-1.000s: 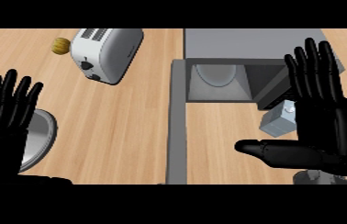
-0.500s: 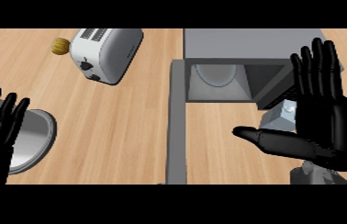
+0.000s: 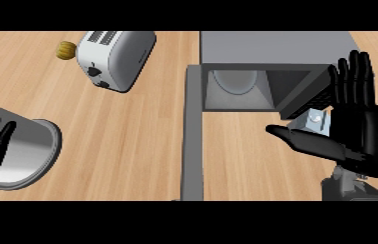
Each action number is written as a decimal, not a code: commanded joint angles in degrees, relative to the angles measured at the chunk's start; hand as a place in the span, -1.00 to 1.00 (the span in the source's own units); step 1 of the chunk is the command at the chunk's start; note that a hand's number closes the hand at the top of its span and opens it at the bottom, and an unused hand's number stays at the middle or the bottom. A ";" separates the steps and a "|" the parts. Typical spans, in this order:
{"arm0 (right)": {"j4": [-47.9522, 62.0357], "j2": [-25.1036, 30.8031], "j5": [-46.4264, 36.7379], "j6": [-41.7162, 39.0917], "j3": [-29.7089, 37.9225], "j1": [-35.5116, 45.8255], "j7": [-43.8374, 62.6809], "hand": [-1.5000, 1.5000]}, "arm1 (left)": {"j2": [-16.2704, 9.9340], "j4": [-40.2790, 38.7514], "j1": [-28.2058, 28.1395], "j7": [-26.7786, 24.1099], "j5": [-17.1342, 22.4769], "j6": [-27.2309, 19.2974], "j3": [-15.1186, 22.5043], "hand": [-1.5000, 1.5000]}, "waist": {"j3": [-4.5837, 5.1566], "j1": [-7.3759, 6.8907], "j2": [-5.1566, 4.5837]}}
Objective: Pick up the milk, place it into the microwave and close the microwave
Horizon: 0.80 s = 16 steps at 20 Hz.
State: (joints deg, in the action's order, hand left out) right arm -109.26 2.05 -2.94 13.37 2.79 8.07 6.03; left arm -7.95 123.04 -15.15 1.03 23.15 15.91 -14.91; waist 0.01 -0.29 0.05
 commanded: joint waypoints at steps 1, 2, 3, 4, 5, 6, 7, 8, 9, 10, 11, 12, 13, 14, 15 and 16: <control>3.69 1.16 3.73 -1.93 4.23 -3.43 -4.37 -1.00 | 2.06 6.39 -4.31 1.55 -1.91 -0.13 1.37 -1.00 | -0.04 -0.03 0.00; 6.09 -0.80 2.59 -1.10 2.54 -4.08 -7.44 -1.00 | 0.29 -3.31 1.33 -2.36 -0.33 1.99 -1.74 -1.00 | -0.01 0.19 -0.07; 3.49 -0.25 1.09 -0.17 1.94 -3.71 -4.23 -1.00 | 0.32 -1.97 -2.89 -3.23 1.67 4.97 -3.77 -1.00 | 0.00 0.05 0.00; 8.11 1.36 3.60 -0.80 5.93 -1.04 -5.08 -1.00 | 1.60 -0.04 -1.87 -1.41 -0.68 3.06 -0.64 -1.00 | -0.02 0.03 -0.05; 11.48 1.52 4.75 -2.26 6.90 -2.59 -8.94 -1.00 | -0.28 -2.65 2.07 0.95 0.60 1.34 -1.95 -1.00 | -0.03 0.18 -0.11; 6.93 0.37 3.83 -1.41 5.26 -6.17 -7.70 -1.00 | 0.69 0.60 -0.34 0.66 0.87 1.95 -2.48 -1.00 | -0.02 0.19 -0.01; 11.45 1.04 5.87 -3.04 7.67 -5.90 -12.63 -1.00 | 1.30 -3.68 0.15 -3.65 -2.12 3.72 -1.92 -1.00 | -0.02 0.20 -0.07; 13.40 -0.33 3.95 -1.38 6.17 -5.00 -12.95 -1.00 | 1.96 0.28 -2.04 -1.34 -1.20 3.40 -1.57 -1.00 | -0.02 0.01 -0.04; 12.41 0.75 4.14 -0.84 7.08 -3.70 -10.59 -1.00 | 1.92 -1.77 0.03 -0.31 -0.91 3.08 -1.22 -1.00 | -0.01 0.13 -0.04; 10.36 0.10 1.85 0.53 5.43 -4.92 -9.41 -1.00 | -2.01 -0.28 1.23 2.20 4.24 3.22 -6.33 -1.00 | -0.01 0.10 -0.01; 14.59 0.24 4.14 -1.56 7.09 -5.87 -13.83 -1.00 | 2.07 -0.67 -3.63 -3.81 -0.26 6.02 -3.39 -1.00 | -0.01 -0.06 -0.03; 18.34 1.54 6.59 -3.13 10.61 -6.27 -17.84 -1.00 | 0.73 -0.54 -0.88 -0.10 0.67 3.63 -3.25 -1.00 | -0.05 0.03 -0.12; 17.95 -0.48 3.69 -1.75 7.36 -7.15 -18.02 -1.00 | 2.50 -0.27 -3.96 -3.37 -0.13 5.72 -2.90 -1.00 | -0.02 -0.17 -0.06; 18.03 0.76 4.81 -2.64 9.32 -8.30 -19.52 -1.00 | 2.49 4.64 -1.96 2.73 0.53 1.32 -1.35 -1.00 | -0.08 0.04 -0.06; 17.73 3.07 5.78 -2.89 10.84 -5.07 -15.64 -1.00 | 1.01 -2.47 -3.51 -3.42 1.27 6.82 -4.65 -1.00 | 0.00 -0.08 -0.07; 18.51 0.75 5.48 -2.78 9.41 -7.48 -18.12 -1.00 | 3.25 3.26 -2.89 0.38 -0.82 3.07 -0.76 -1.00 | -0.05 0.03 -0.06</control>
State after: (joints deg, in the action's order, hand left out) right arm -95.67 3.55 1.83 10.80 11.09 3.72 -11.76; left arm -6.18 123.61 -17.41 0.21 23.41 19.85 -17.44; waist 1.03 -0.48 0.92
